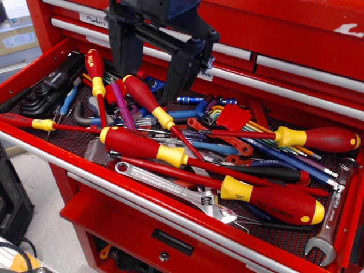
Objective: Pick up red srewdriver
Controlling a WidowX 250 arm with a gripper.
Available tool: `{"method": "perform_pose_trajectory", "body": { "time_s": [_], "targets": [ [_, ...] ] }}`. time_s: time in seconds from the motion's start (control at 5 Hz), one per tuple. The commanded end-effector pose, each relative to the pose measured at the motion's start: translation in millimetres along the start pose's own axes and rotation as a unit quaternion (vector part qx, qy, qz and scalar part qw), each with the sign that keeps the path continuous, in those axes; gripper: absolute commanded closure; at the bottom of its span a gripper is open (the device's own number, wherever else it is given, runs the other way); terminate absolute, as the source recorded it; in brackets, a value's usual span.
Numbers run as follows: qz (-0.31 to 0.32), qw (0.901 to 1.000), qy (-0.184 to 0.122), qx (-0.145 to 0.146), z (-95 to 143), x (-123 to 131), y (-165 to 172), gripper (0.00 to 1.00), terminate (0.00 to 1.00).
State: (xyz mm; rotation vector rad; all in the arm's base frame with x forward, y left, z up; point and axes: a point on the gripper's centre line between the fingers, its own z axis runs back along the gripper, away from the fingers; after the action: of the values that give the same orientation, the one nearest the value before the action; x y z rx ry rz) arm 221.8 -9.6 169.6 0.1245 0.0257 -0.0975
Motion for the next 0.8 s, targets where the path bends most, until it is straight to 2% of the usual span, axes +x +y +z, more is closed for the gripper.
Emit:
{"method": "perform_pose_trajectory", "body": {
  "time_s": [0.0,0.2,0.6],
  "targets": [
    [-0.062,0.9971,-0.04,0.013,-11.0,21.4,11.6,0.0,0.0],
    [-0.102,0.9924,-0.068,0.0,-23.2,32.2,14.0,0.0,0.0],
    [-0.134,0.9844,-0.114,-0.001,-48.2,51.6,10.3,0.0,0.0]
  ]
}}
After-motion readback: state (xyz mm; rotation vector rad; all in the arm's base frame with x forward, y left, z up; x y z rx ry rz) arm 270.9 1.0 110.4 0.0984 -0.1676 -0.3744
